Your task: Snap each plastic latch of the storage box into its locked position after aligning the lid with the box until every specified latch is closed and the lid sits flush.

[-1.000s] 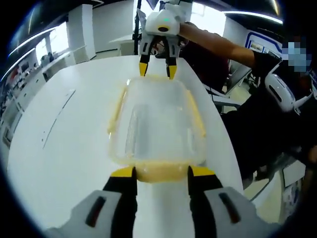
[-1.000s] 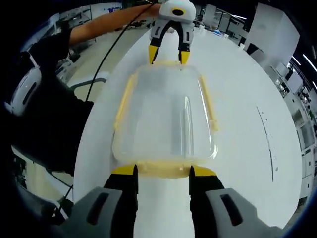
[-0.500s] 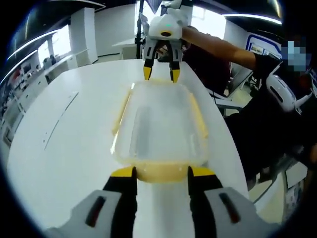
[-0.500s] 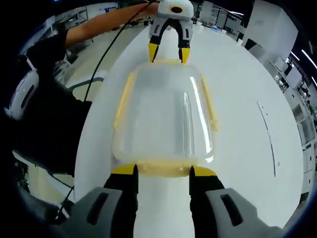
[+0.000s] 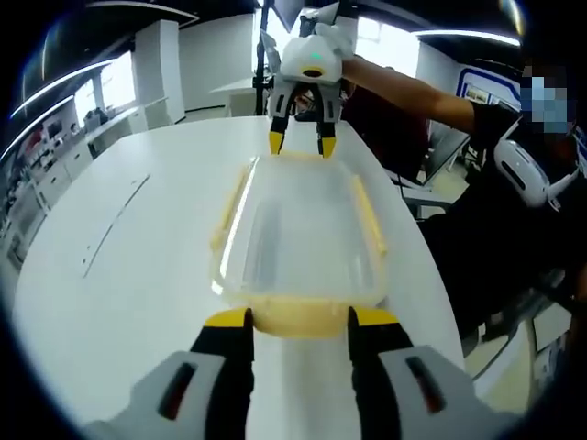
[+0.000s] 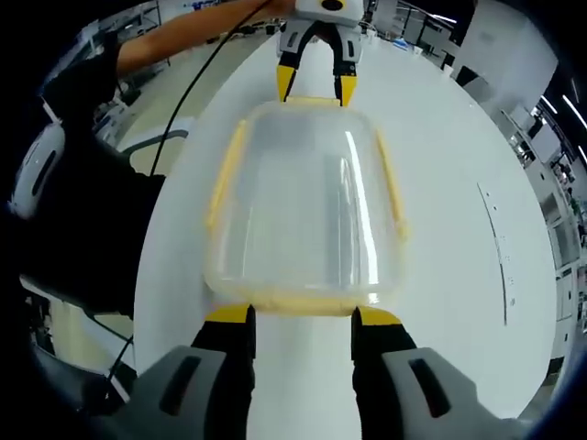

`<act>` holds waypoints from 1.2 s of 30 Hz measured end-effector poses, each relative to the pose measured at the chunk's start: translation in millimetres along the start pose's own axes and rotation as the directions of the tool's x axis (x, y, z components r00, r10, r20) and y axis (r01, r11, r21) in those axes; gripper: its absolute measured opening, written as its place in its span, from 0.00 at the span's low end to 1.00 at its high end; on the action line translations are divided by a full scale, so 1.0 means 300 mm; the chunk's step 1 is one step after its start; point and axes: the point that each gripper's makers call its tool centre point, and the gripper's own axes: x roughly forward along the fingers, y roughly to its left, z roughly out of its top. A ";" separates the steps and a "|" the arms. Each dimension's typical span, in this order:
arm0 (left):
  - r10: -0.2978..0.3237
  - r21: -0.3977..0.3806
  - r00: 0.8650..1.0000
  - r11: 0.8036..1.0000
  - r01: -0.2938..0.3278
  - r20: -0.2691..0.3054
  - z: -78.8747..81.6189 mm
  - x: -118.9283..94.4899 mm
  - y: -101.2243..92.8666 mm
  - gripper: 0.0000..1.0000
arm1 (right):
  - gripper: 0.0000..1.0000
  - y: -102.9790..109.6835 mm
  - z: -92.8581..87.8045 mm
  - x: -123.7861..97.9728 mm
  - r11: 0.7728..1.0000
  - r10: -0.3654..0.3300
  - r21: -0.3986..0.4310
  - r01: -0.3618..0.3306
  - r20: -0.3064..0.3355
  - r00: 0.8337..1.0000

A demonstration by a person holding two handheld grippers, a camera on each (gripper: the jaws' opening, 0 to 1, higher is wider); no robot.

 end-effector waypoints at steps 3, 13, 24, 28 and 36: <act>0.009 0.029 1.000 1.000 -0.008 -0.019 -0.014 0.029 -0.016 0.40 | 0.40 0.004 -0.003 0.001 1.000 -0.002 0.000 0.002 0.012 1.000; 0.057 0.058 0.997 0.997 -0.054 -0.055 -0.030 0.023 0.001 0.47 | 0.53 0.034 -0.019 0.003 1.000 -0.012 -0.023 0.014 0.105 0.994; 0.104 0.020 0.994 0.994 -0.103 -0.030 -0.019 0.002 0.012 0.62 | 0.64 0.031 0.004 -0.009 0.996 -0.084 0.011 0.084 0.270 0.959; 0.133 -0.030 0.990 0.991 -0.132 0.041 0.011 -0.009 0.029 0.70 | 0.67 0.013 0.023 -0.019 0.990 -0.137 0.031 0.135 0.349 0.927; 0.179 -0.169 0.970 0.974 -0.152 0.163 0.046 -0.016 0.072 0.78 | 0.78 0.008 0.028 -0.003 0.982 -0.188 0.090 0.165 0.438 0.879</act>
